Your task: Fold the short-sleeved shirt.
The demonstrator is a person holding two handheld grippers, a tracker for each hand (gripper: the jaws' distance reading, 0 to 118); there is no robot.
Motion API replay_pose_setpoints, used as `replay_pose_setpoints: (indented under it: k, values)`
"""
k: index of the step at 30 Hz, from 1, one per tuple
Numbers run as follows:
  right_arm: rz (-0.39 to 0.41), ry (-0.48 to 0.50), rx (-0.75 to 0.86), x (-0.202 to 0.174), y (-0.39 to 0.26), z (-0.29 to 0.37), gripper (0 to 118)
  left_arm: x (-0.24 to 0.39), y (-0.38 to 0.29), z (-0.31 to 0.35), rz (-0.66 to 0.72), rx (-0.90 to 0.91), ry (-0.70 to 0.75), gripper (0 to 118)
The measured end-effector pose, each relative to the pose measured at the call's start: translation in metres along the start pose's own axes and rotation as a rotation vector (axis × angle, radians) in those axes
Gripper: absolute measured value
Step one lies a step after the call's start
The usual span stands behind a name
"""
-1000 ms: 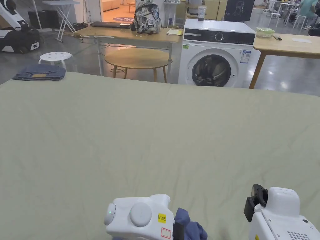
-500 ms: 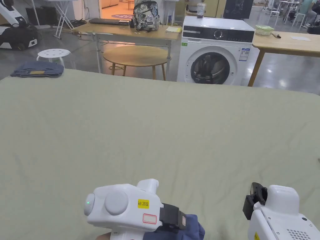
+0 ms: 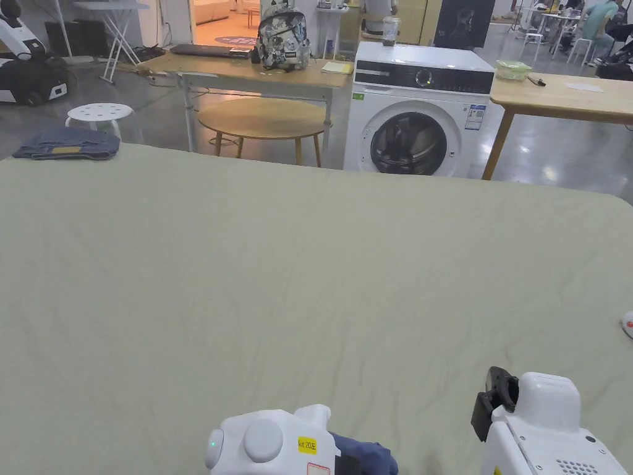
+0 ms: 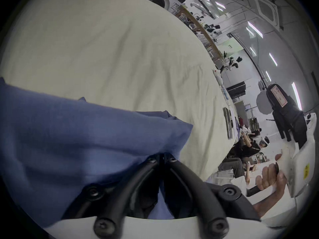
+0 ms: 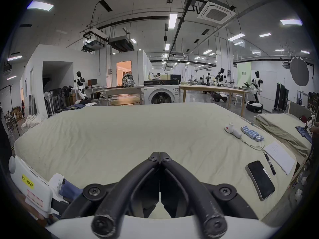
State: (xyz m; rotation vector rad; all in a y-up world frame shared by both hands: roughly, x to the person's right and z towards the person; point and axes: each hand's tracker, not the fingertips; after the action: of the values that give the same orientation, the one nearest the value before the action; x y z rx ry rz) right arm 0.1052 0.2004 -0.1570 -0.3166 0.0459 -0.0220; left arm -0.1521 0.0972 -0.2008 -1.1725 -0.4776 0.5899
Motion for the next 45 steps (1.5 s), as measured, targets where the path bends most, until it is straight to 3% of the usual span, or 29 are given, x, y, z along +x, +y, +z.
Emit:
replay_pose_setpoints:
  k: [3,8,15,23,33,42,45]
  values:
    - [0.002,0.009,0.005,-0.005,0.002,-0.001,0,0.007,0.003,0.022,-0.04,0.034,-0.027,0]
    - [0.015,0.021,0.04,-0.016,0.01,-0.002,0,0.014,0.017,0.091,-0.117,0.297,0.012,0]
    - [0.028,0.027,0.129,-0.038,0.026,-0.002,0,0.031,0.001,0.171,-0.359,0.841,0.489,0]
    - [0.044,0.007,0.215,-0.054,0.041,-0.002,0,0.019,-0.014,0.201,-0.412,1.177,0.726,0]
    - [0.059,0.005,0.234,-0.057,0.043,0.01,0,0.01,-0.021,0.208,-0.452,1.196,0.764,0]
    - [0.159,0.203,-0.077,-0.1,-0.048,0.03,0,-0.015,-0.03,0.197,-0.386,1.07,0.7,0]
    - [0.177,0.225,-0.175,-0.114,-0.078,0.023,0,-0.025,-0.036,0.191,-0.368,1.012,0.68,0]
